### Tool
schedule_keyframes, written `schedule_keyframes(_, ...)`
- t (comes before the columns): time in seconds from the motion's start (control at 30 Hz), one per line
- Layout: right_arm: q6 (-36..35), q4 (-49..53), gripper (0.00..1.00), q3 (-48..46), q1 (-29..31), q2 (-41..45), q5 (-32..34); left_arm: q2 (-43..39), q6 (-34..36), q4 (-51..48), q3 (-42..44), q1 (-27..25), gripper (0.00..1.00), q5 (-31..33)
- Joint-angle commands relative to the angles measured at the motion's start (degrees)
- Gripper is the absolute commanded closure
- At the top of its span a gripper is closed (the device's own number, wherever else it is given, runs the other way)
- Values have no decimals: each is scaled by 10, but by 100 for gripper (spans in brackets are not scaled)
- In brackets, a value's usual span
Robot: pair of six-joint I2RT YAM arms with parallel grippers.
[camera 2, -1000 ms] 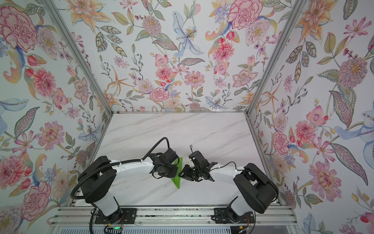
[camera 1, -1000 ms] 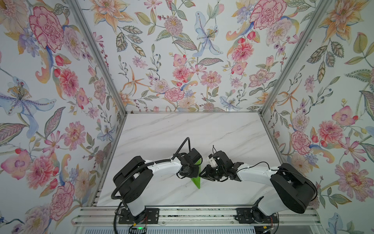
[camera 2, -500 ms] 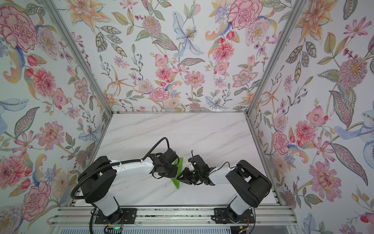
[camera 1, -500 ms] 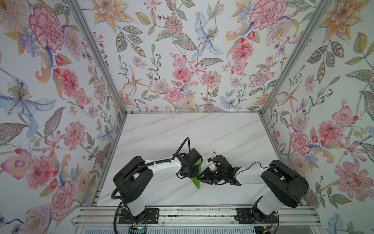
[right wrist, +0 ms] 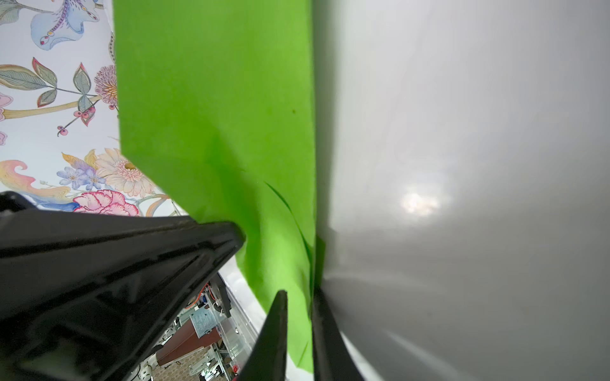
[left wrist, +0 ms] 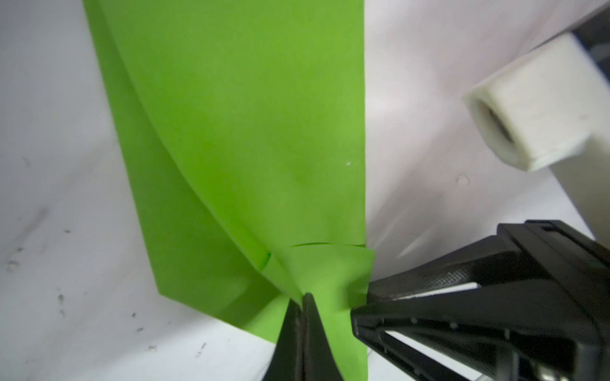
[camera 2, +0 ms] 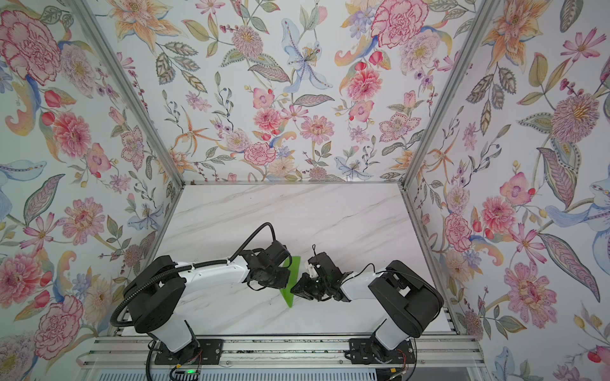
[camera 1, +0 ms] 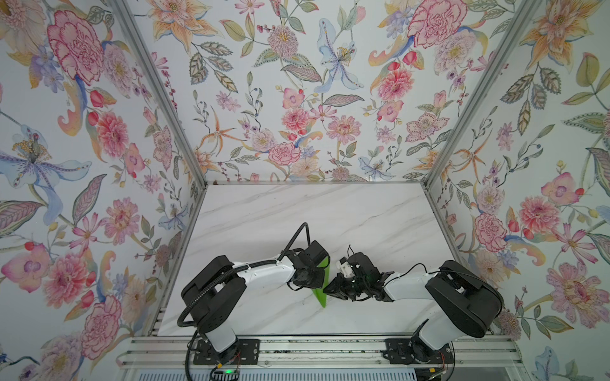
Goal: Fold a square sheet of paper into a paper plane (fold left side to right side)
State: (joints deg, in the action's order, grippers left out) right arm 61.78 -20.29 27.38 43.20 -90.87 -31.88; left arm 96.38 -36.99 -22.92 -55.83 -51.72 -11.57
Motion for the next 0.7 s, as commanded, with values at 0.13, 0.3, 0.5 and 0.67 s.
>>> schedule_keyframes(0.13, -30, 54, 95, 22, -5, -14, 32, -21, -4, -14, -8, -2, 100, -4)
schedule_keyframes(0.3, -55, 96, 100, 37, -5, -17, 40, -15, 11, -38, -28, -2, 100, -4)
schedule_keyframes(0.5, -85, 138, 100, 54, 0, -24, 51, 8, 28, -56, -61, -2, 100, -12)
schedule_keyframes(0.67, -99, 152, 100, 66, 3, -28, 46, 29, 39, -64, -84, -4, 100, -23)
